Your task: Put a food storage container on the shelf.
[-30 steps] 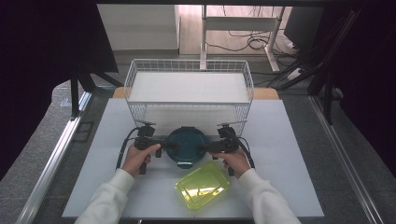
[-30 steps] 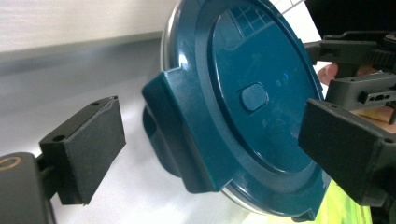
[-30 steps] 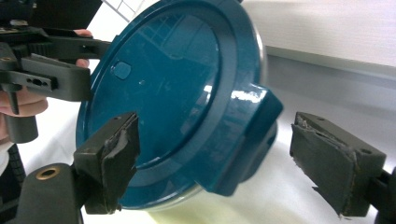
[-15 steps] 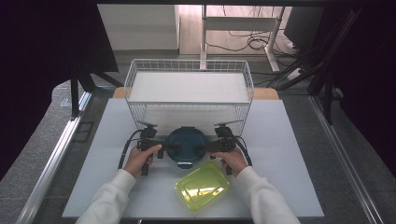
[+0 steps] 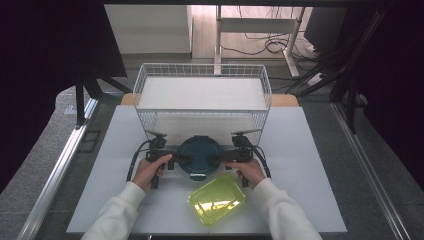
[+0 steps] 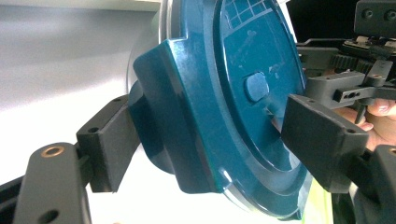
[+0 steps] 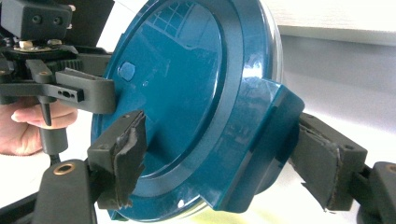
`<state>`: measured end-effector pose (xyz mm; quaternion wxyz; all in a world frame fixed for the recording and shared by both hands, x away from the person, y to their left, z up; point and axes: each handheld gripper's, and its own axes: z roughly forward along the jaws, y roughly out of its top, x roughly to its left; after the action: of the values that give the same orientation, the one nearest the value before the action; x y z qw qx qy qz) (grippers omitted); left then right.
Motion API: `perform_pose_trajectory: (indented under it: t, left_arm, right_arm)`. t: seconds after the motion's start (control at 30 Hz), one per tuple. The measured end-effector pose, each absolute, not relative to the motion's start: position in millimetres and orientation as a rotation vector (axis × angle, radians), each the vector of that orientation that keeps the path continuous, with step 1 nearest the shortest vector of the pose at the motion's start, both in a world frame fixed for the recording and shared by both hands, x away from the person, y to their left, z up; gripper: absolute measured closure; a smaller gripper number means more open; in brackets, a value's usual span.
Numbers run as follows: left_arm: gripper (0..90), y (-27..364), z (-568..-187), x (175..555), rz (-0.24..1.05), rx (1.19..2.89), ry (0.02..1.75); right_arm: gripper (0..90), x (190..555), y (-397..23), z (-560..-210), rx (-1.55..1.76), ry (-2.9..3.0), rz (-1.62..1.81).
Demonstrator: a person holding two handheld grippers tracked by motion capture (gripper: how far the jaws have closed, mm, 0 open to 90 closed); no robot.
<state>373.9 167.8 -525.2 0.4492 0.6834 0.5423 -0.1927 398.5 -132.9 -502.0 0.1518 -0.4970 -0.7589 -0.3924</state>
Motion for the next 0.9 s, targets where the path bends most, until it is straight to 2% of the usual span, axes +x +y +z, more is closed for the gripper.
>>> perform_pose_trajectory:
  t: [0.2, 0.57, 0.9]
  left_arm:
    - [27.2, 170.6, -523.7, 372.8, -0.487, 1.643, 1.389]
    - [29.4, 169.3, -519.2, 371.7, -0.454, 1.625, 1.424]
    - [34.9, 172.1, -512.2, 369.8, -0.427, 1.581, 1.431]
  right_arm:
    - [27.6, 401.0, -134.2, -503.6, -1.499, -2.071, -1.117]
    - [36.2, 401.2, -140.9, -501.6, -1.546, -1.978, -1.123]
    - [39.3, 397.2, -140.9, -493.6, -1.576, -1.980, -1.167]
